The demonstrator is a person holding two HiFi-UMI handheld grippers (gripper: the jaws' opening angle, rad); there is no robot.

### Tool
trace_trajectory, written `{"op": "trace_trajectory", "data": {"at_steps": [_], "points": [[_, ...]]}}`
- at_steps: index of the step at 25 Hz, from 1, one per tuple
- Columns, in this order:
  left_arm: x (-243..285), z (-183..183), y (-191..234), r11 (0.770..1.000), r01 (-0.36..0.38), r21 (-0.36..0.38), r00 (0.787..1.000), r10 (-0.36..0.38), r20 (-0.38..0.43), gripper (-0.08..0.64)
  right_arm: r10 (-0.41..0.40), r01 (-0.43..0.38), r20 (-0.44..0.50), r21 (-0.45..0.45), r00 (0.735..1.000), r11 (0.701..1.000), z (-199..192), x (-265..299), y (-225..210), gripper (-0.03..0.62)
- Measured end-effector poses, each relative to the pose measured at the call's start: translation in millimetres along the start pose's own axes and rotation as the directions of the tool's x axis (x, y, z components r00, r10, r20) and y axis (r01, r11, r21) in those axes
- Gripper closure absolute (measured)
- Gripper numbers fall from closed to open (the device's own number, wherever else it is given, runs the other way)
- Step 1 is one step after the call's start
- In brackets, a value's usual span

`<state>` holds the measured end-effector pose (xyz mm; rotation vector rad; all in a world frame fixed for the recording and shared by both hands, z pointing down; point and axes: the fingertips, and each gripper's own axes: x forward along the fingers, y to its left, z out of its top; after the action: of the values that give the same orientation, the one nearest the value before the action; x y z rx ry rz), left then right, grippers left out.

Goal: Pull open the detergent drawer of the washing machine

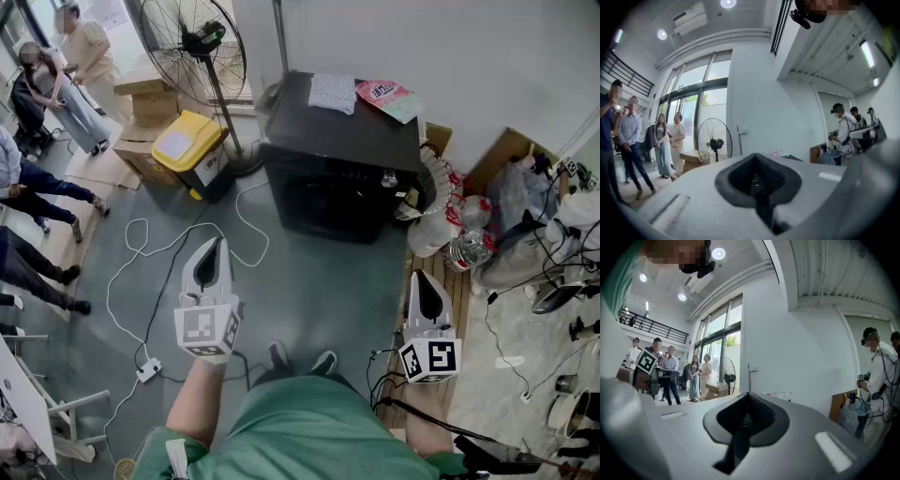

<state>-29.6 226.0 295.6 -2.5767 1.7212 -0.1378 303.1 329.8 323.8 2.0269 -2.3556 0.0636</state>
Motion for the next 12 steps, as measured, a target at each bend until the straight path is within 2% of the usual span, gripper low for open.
{"op": "trace_trajectory", "data": {"at_steps": [5,12], "points": [[-16.7,-9.3,44.3,1.0,-0.022,0.004,1.0,0.022,-0.002,0.561,0.009,-0.009,0.006,-0.02,1.0,1.0,1.0,15.2,38.4,0.591],[-33.8,-9.7,83.5,0.999,-0.034,-0.007,0.999,0.034,0.002,0.561,-0.008,0.008,0.003,-0.021,1.0,1.0,9.7,26.0,68.6,0.591]]}}
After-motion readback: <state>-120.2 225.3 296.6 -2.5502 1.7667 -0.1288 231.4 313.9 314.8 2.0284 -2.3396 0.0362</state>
